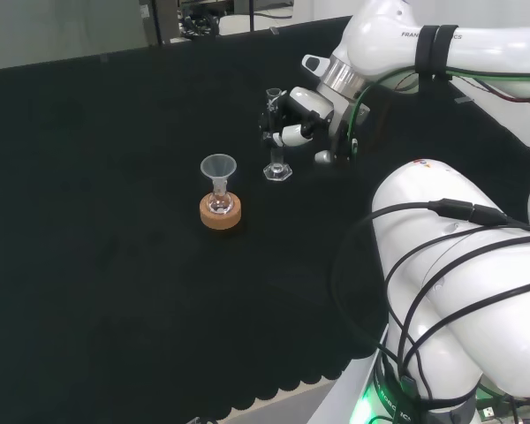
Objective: Put the graduated cylinder back on the table.
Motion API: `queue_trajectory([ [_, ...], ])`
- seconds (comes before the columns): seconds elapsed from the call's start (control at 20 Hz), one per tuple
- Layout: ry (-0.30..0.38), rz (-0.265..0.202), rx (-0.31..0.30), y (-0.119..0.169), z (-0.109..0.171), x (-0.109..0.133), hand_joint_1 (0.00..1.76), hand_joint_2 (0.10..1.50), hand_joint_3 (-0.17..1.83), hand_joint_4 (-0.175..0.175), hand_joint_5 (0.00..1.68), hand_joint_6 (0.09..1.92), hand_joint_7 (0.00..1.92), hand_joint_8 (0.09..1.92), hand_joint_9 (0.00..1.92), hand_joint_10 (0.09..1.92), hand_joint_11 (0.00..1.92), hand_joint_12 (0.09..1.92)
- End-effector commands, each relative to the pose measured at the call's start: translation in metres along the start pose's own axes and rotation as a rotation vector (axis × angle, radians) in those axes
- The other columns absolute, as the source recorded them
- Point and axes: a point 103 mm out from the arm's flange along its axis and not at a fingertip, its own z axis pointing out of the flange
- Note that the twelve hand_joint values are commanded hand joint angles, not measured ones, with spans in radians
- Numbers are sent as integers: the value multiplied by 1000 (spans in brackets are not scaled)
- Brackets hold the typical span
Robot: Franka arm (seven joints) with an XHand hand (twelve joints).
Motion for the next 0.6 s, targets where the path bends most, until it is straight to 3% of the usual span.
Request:
queue_trajectory([
  [0.05, -10, -1, 19, -2, 1, 0, 1109, 1079, -4, 8, 1052, 888, 1065, 496, 1351, 87, 1091, 903],
  [0.55, 1, 11, 26, -3, 2, -3, 1083, 1086, 2, 54, 1024, 929, 975, 512, 1317, 87, 992, 990],
  [0.6, 2, 13, 28, -3, 2, -3, 1087, 1063, -15, 39, 980, 855, 959, 519, 1311, 87, 979, 997],
])
